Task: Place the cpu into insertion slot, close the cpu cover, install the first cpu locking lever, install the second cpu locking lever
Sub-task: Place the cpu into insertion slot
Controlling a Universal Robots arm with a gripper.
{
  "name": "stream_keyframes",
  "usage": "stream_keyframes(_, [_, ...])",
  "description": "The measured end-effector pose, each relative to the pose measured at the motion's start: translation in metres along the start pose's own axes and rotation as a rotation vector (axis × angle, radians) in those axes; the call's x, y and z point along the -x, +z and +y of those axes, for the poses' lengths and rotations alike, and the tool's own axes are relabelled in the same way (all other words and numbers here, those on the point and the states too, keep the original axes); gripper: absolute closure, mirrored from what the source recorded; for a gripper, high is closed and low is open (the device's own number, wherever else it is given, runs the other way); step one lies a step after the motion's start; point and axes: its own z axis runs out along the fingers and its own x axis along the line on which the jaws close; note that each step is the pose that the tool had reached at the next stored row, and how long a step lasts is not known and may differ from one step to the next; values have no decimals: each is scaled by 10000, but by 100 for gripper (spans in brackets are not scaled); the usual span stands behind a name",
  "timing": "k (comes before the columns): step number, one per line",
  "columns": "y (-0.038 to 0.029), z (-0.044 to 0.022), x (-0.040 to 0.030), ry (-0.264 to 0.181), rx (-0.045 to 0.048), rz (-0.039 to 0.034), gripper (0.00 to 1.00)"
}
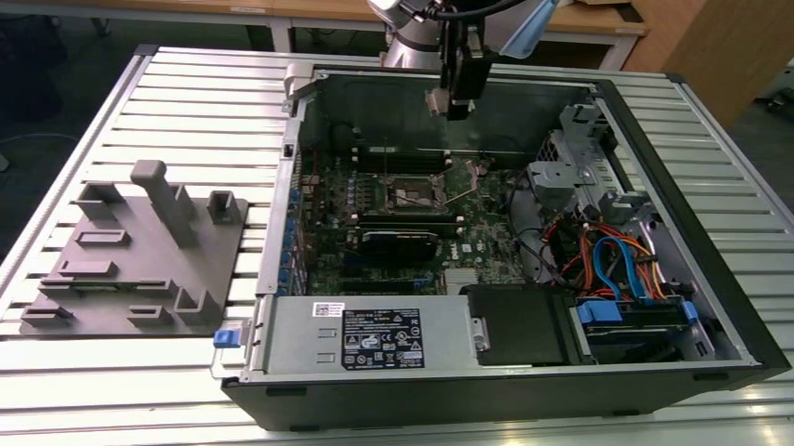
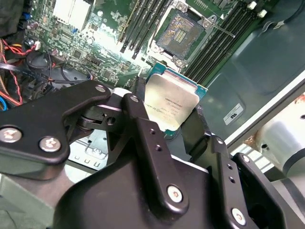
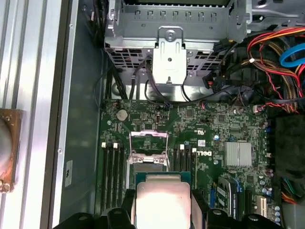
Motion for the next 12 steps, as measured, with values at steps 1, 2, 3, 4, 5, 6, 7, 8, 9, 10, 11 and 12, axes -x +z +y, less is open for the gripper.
stream_keyframes(1, [0, 0, 0, -52, 0, 5, 46])
stream_keyframes(2, [0, 0, 0, -53, 0, 6, 46])
stream_keyframes(3, [1, 0, 0, -55, -1, 7, 46])
stream_keyframes(4, [0, 0, 0, -55, -1, 7, 46])
stream_keyframes(5, [0, 0, 0, -55, -1, 7, 46])
stream_keyframes(6, [0, 0, 0, -64, -1, 7, 46])
stream_keyframes(7, [0, 0, 0, -73, -1, 8, 46])
stream_keyframes(8, [0, 0, 0, -73, -1, 8, 46])
stream_keyframes(9, [0, 0, 0, -73, -1, 8, 46])
stream_keyframes(10, [0, 0, 1, -73, -1, 8, 46])
stream_keyframes(11, [0, 0, 0, -73, -1, 8, 46])
stream_keyframes(12, [0, 0, 0, -74, -1, 8, 46])
